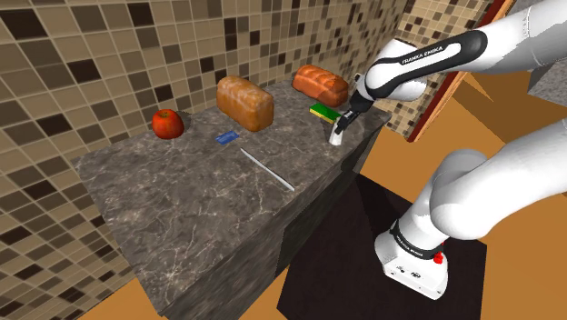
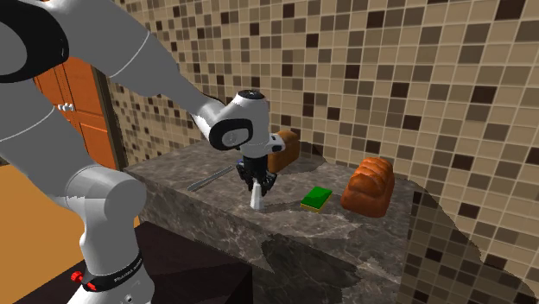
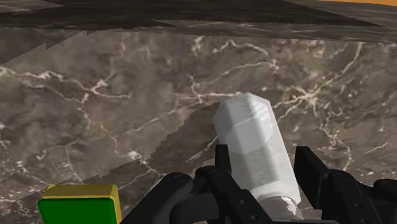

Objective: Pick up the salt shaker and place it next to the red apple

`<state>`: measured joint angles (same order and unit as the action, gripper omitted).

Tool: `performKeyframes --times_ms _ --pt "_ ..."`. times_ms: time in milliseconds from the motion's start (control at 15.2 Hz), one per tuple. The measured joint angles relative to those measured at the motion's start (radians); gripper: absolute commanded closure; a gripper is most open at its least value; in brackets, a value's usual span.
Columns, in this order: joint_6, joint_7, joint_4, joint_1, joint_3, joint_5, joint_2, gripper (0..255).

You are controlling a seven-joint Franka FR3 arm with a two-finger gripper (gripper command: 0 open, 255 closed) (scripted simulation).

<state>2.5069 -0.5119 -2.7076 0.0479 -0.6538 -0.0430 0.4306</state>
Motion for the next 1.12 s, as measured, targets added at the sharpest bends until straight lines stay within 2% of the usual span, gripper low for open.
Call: performKeyframes --times_ms 1122 --pt "-0.265 0.083 0.130 -0.054 0.097 -0.045 0.140 255"
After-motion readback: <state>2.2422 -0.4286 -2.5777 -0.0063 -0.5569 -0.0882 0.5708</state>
